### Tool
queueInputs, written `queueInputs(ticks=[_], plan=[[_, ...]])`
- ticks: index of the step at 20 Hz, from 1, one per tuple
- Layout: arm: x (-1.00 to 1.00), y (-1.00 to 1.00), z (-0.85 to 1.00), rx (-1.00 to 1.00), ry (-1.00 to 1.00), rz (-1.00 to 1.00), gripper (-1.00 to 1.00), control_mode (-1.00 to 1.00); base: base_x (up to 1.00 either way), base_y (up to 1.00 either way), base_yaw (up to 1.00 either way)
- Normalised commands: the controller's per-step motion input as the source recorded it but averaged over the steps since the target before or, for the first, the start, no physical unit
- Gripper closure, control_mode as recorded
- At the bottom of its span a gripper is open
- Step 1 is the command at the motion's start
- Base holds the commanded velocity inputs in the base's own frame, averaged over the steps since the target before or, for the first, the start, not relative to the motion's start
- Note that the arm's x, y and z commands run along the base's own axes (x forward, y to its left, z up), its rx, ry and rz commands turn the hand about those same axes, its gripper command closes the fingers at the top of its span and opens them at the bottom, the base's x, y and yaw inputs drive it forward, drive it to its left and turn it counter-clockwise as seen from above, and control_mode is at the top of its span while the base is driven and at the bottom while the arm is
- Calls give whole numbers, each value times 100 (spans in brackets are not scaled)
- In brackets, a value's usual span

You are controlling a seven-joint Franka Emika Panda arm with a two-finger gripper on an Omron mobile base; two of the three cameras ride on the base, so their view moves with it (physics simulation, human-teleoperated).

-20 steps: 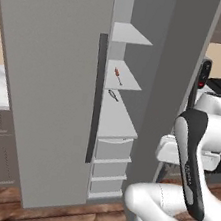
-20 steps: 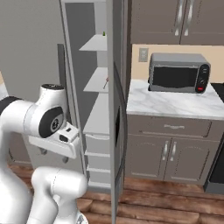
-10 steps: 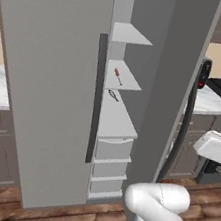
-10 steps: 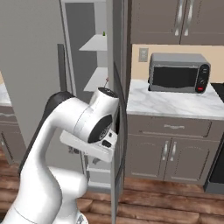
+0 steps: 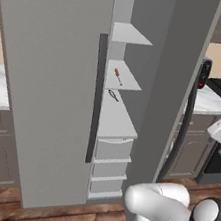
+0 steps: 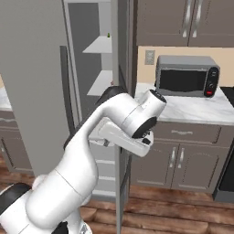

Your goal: Store the kebab skewer in the freezer for long-term storage. Close the freezer door after placing the cooked food.

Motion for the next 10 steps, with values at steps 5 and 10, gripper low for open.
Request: queueInputs(ticks=[5,10], plan=[[78,-38,0,14,-18,5,-100,-100,0,0,0],[49,-12,0,9,-13,0,-100,-100,0,0,0]])
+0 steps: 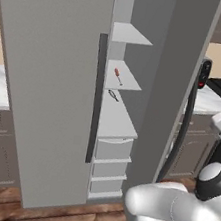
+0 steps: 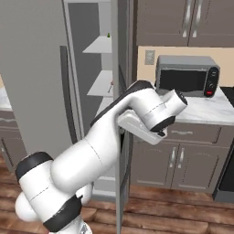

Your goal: Store the kebab skewer in the freezer for long-term storage. Close the freezer door after placing the cooked food.

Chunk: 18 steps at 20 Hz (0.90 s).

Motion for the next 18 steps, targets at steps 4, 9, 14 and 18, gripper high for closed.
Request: queueInputs(ticks=[4,9,14,18], plan=[[37,3,0,8,-10,1,-100,-100,0,0,0],[44,10,-7,2,-15,0,-100,-100,0,0,0],[32,4,-18,0,-13,0,-100,-100,0,0,0],[36,17,-11,0,-16,0,-100,-100,0,0,0]])
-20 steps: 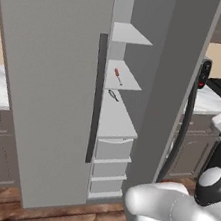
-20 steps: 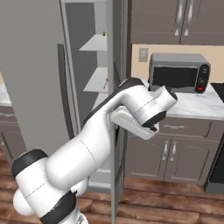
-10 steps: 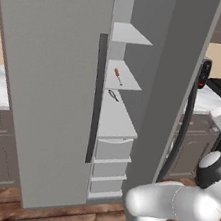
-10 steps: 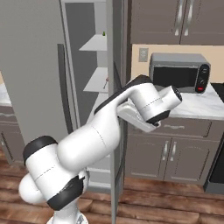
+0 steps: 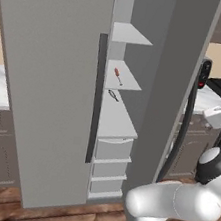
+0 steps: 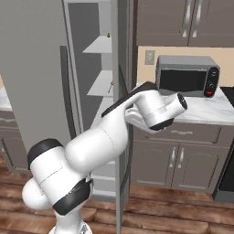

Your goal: Store the kebab skewer in the freezer for long-term storage. Close the freezer door after placing the cooked food.

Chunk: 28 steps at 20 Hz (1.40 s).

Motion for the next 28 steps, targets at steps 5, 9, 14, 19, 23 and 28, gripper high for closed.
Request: queueInputs(ticks=[5,9,14,19,23,28], plan=[[48,10,-5,0,-8,0,-100,-100,0,0,0],[57,0,-8,0,0,0,-100,-100,0,0,0],[57,0,-10,0,0,0,-100,-100,0,0,0],[48,3,-25,0,-5,0,-100,-100,0,0,0],[23,22,-22,0,-3,0,-100,-100,0,0,0],[0,95,-15,-1,-4,-9,-100,-100,0,0,0]])
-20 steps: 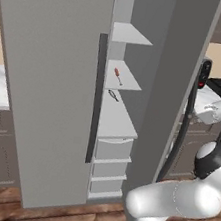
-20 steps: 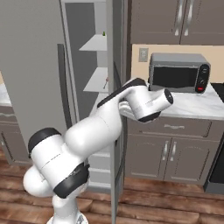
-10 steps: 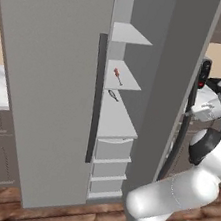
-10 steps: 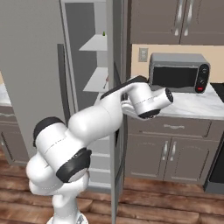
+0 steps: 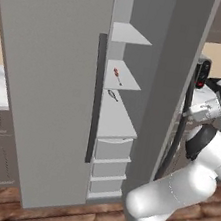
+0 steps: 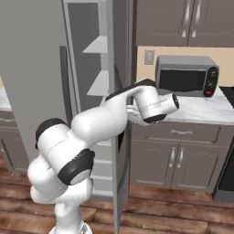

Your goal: Store the kebab skewer in the freezer for long-term storage. Close the freezer door after placing the cooked food.

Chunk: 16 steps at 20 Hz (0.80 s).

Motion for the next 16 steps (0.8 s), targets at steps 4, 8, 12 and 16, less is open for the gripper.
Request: queueInputs(ticks=[4,8,12,16], plan=[[0,100,-1,-8,-8,-18,-100,-100,0,0,0],[0,100,0,-13,-17,-26,-100,-100,0,0,0],[4,100,0,-22,-7,-24,-100,-100,0,0,0],[4,100,0,-27,-1,-23,-100,-100,0,0,0]])
